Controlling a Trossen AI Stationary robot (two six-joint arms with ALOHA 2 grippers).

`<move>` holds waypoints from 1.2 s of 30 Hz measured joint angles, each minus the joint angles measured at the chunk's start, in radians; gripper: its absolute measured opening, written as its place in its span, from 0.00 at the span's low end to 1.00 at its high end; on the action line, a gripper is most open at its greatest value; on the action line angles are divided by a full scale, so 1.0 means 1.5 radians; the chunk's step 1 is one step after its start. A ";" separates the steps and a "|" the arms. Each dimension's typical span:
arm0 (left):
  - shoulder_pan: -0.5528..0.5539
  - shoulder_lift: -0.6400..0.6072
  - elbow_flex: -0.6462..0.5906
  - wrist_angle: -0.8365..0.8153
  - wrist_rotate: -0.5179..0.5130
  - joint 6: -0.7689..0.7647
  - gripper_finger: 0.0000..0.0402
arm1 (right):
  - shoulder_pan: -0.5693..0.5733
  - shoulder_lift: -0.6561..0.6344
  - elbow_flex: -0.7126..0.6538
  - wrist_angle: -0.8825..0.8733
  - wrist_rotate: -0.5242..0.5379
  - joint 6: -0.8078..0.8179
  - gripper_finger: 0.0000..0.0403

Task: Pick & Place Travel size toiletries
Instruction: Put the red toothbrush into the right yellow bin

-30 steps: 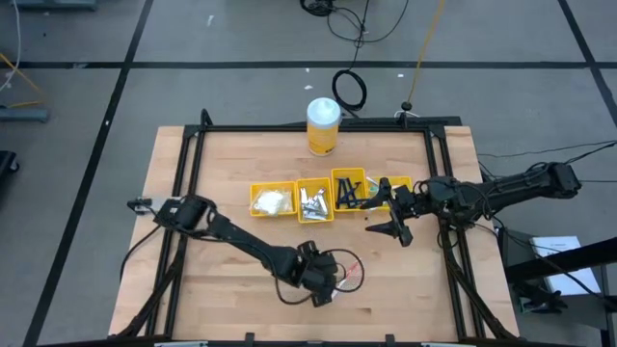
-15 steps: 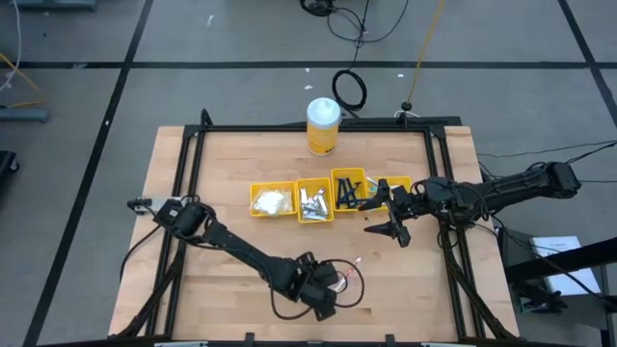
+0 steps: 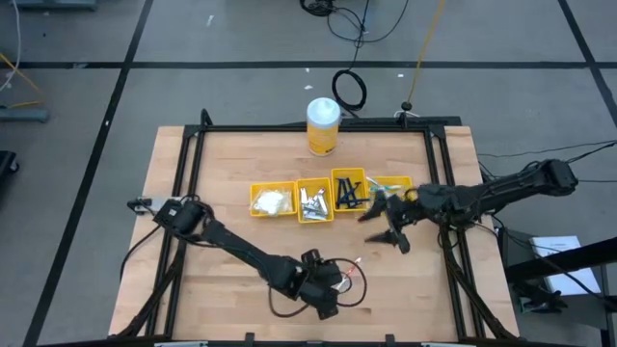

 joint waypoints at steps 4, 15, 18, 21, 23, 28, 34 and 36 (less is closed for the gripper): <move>-0.036 -0.056 0.000 0.003 -0.138 0.096 0.68 | 0.052 0.048 -0.009 0.017 -0.025 0.007 0.69; -0.153 -0.276 -0.070 -0.011 -0.319 0.284 0.68 | 0.183 0.229 0.005 0.150 0.152 -0.063 0.69; -0.170 -0.364 -0.160 0.062 -0.319 0.298 0.68 | 0.182 0.289 0.038 0.122 0.152 -0.063 0.69; -0.175 -0.457 -0.296 0.201 -0.286 0.332 0.68 | 0.182 0.356 0.093 0.039 0.152 -0.086 0.69; -0.166 -0.519 -0.404 0.289 -0.225 0.350 0.68 | 0.182 0.403 0.136 -0.009 0.152 -0.108 0.69; -0.102 -0.667 -0.653 0.525 -0.107 0.371 0.68 | 0.182 0.506 0.216 -0.062 0.148 -0.141 0.69; -0.048 -0.844 -0.854 0.644 -0.068 0.366 0.68 | 0.183 0.585 0.264 -0.084 0.087 -0.122 0.69; -0.043 -0.898 -0.896 0.671 -0.044 0.385 0.68 | 0.187 0.602 0.268 -0.085 0.078 -0.108 0.69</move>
